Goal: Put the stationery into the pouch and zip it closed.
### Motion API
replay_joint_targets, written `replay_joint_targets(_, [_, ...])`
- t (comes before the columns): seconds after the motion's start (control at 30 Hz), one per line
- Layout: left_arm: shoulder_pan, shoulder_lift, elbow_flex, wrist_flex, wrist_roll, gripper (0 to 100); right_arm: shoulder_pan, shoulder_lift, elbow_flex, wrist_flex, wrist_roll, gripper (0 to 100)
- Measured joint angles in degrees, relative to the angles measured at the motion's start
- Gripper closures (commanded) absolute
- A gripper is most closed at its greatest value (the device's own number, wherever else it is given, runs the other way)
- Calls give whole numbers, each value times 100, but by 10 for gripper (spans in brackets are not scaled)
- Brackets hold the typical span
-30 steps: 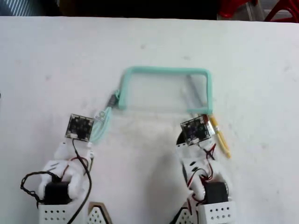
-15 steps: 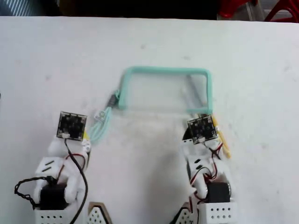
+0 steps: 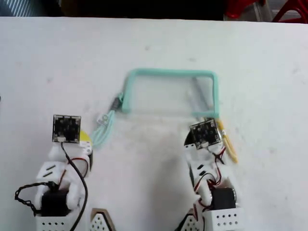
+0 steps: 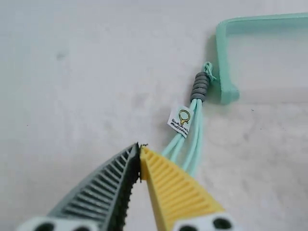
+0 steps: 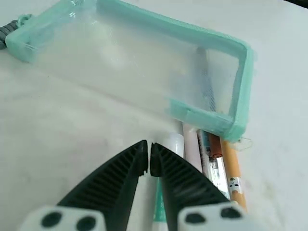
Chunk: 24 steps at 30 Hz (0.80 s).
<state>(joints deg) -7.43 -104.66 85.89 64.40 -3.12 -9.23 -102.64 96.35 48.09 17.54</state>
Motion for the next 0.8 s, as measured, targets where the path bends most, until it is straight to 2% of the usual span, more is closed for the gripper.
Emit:
replay_joint_targets(0.4, [26,44,-193,-141,-35,971,-35,0,0,0,0,977])
replay_joint_targets(0.47, [35,26,-387,-141,-35,941,-35,0,0,0,0,977])
replay_joint_targets(0.53, [176,0,-607,-158,-53,913,-35,0,0,0,0,977])
replay_joint_targets(0.63, [475,26,-905,-202,-132,923,-35,0,0,0,0,977])
replay_joint_targets(0.8, [607,1336,-1670,-651,-176,924,-35,0,0,0,-9,977])
